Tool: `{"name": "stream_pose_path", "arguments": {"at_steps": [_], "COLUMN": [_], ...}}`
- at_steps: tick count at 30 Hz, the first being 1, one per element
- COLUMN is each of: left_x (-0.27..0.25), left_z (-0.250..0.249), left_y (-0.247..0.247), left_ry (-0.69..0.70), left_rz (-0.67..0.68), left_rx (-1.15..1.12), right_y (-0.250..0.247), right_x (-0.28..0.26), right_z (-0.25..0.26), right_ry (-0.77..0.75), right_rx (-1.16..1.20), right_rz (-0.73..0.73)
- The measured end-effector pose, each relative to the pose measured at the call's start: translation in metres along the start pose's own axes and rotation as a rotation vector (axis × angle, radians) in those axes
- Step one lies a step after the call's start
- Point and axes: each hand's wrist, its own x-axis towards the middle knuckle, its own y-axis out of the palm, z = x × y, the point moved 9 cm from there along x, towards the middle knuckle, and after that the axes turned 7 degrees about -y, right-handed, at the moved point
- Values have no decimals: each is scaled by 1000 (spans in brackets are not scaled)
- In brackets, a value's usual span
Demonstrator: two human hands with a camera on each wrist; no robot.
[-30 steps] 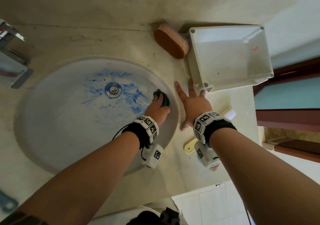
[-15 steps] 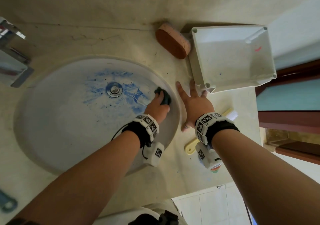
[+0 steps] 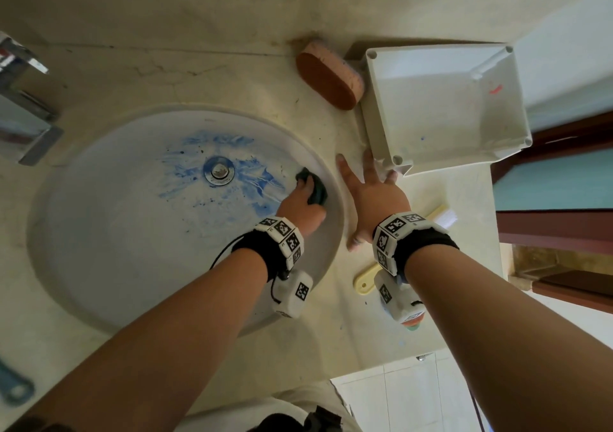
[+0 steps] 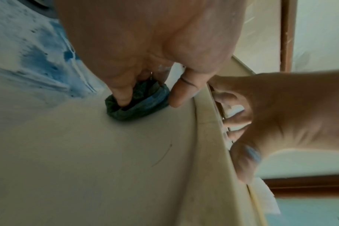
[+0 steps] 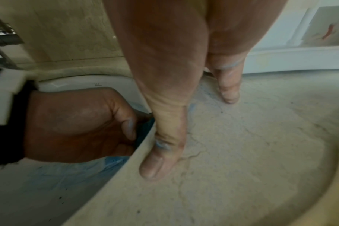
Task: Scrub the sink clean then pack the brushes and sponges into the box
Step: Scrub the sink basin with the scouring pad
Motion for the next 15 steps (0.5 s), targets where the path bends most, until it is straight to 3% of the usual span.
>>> {"name": "stream_pose_path", "arguments": {"at_steps": [5, 9, 15], "left_x": [14, 8, -14], "left_z": [-6, -7, 16], "left_y": [-25, -21, 15], "left_ry": [-64, -10, 35], "left_rz": [-75, -80, 124], "left_rx": [30, 182, 537], "right_y": [-1, -1, -3], "right_x": [-1, -1, -3], "right_z": [-1, 0, 1], "right_ry": [7, 13, 26], "right_rx": [-1, -5, -23], "right_rz": [6, 3, -11]}}
